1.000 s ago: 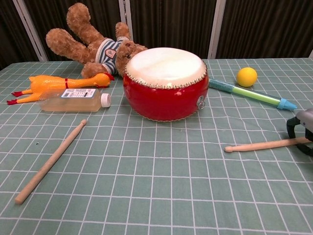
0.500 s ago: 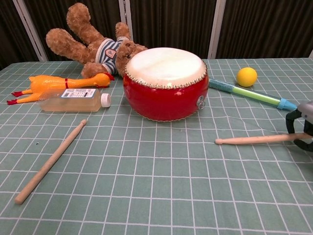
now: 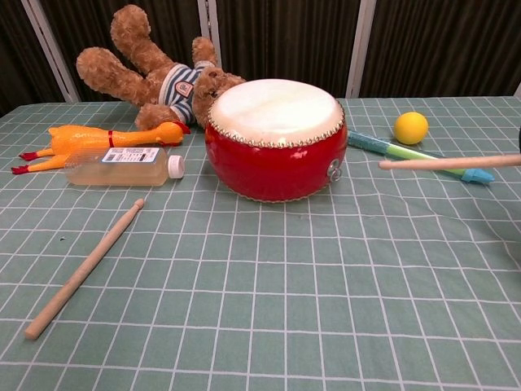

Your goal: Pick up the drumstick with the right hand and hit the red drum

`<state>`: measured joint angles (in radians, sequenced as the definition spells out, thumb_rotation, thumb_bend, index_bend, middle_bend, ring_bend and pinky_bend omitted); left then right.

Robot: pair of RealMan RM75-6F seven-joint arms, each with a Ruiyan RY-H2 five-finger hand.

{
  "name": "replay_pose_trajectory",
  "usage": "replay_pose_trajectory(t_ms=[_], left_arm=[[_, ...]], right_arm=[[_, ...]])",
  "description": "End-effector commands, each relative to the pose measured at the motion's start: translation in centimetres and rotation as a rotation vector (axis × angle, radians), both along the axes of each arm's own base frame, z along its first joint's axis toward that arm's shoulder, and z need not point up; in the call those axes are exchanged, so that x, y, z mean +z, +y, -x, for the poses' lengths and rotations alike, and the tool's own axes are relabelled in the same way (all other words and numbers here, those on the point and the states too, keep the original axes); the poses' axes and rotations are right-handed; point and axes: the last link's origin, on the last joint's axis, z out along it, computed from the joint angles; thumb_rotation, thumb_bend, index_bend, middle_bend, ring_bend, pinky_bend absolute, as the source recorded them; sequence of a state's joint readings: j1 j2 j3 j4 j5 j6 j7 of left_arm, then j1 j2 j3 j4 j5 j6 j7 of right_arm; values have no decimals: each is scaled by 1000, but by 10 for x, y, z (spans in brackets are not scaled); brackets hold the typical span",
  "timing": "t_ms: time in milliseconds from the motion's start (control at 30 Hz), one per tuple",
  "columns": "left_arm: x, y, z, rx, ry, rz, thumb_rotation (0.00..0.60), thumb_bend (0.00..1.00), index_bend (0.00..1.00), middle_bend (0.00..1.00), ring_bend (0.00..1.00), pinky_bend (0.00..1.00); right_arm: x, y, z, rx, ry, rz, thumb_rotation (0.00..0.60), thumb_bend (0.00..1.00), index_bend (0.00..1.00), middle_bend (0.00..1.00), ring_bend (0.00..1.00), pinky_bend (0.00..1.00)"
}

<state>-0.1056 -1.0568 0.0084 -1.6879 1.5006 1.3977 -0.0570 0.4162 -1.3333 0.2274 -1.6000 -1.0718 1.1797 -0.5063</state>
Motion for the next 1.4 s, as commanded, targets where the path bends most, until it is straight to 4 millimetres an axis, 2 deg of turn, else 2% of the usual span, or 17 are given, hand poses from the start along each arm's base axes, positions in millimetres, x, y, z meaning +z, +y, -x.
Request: replay_pose_trajectory(t_ms=[33,67,100,133,333,500,767,1133,1267,1333,1367,1400], left_arm=[[0,0,0,2,-1,0,600,15,0,0,0,0],[0,0,0,2,-1,1,600,15,0,0,0,0],[0,0,0,4,-1,4,600,15,0,0,0,0],[0,0,1,6,-1,5,600,14,0,0,0,0],[0,0,1,15,-5,13,600,15,0,0,0,0],[0,1,2,22,-8,20,600,15,0,0,0,0],[1,0,3,35,-17,35,600,15,0,0,0,0],[2,2,4,72,-52,59,600,16,0,0,0,0],[2,2,4,76,-54,65,600,16,0,0,0,0],[3,3,3,70,-48,63,600,17,0,0,0,0],[3,2,3,67,-45,65,600,17,0,0,0,0],[2,2,3,65,-41,68,600,17,0,0,0,0]], right_arm=[[22,-9,-14,-39,-68,70,600,543,1000,1000,1000,980],[25,-11,-19,-43,-81,82,600,545,1000,1000,1000,980],[38,-19,-33,-28,-115,131,600,546,1000,1000,1000,980],[42,-22,-40,-31,-122,143,600,547,1000,1000,1000,980],[50,-38,-73,-63,-187,183,600,547,1000,1000,1000,980],[43,-46,-88,-82,-218,182,600,547,1000,1000,1000,986],[21,-62,-107,-65,-191,165,600,547,1000,1000,1000,986],[3,-83,-133,-101,-413,194,600,548,1000,1000,1000,986],[-11,-90,-139,-96,-376,175,600,547,1000,1000,1000,986],[-25,-93,-142,-63,-285,155,600,547,1000,1000,1000,986],[-35,-94,-146,-10,-184,132,600,547,1000,1000,1000,986],[-49,-95,-148,91,14,107,600,547,1000,1000,1000,986]])
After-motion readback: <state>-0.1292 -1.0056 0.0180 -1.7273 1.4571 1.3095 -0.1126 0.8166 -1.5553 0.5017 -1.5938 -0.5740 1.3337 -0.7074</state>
